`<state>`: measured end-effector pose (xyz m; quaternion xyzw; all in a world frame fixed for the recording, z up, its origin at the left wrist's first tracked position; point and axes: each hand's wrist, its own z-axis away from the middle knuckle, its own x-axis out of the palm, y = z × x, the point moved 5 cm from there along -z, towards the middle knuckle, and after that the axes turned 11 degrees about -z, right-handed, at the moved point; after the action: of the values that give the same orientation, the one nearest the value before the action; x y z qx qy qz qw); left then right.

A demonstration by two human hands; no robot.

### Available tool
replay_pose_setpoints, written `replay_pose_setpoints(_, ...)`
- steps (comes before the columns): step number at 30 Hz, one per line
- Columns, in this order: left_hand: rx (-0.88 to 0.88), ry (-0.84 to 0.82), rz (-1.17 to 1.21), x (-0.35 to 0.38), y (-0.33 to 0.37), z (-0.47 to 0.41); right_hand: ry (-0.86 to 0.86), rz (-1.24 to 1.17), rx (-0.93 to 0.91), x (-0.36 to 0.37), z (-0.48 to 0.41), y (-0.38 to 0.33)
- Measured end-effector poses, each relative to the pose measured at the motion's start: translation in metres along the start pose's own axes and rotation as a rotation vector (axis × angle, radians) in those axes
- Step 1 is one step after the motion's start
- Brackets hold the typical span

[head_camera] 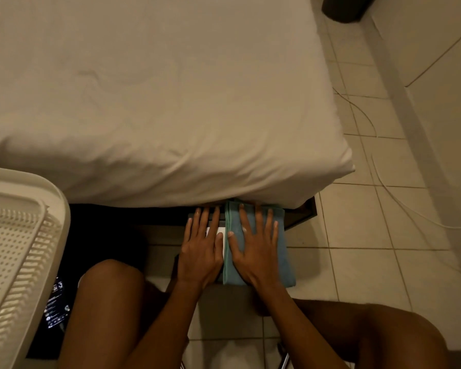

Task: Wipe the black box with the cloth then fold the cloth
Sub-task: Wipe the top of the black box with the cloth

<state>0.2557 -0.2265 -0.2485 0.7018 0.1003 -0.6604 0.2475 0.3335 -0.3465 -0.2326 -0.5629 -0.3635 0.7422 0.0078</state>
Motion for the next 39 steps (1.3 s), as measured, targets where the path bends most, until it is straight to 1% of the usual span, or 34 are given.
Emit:
replay_pose_setpoints(6,0.020,0.030,-0.010,0.005,0.001,-0.001,0.010,-0.012,-0.001,0.002,-0.002,0.004)
replay_pose_setpoints(18,-0.023,0.054,-0.003,0.004,0.000,0.000,0.017,-0.013,0.013,0.003,0.003,0.001)
replay_pose_setpoints(25,0.016,0.034,-0.045,0.005,0.001,-0.001,-0.003,0.016,0.038,0.003,0.043,0.011)
replay_pose_setpoints(29,0.067,0.028,-0.075,0.005,0.002,0.000,0.005,0.005,0.014,-0.005,0.015,0.013)
replay_pose_setpoints(32,0.060,0.022,-0.079,0.004,0.003,0.000,0.026,-0.003,0.054,-0.013,0.000,0.022)
replay_pose_setpoints(36,0.031,0.012,-0.066,0.003,0.002,-0.001,0.052,-0.003,0.119,-0.001,0.039,0.014)
replay_pose_setpoints(39,0.047,0.017,-0.062,0.003,0.003,0.000,0.020,0.017,0.090,0.004,0.034,0.015)
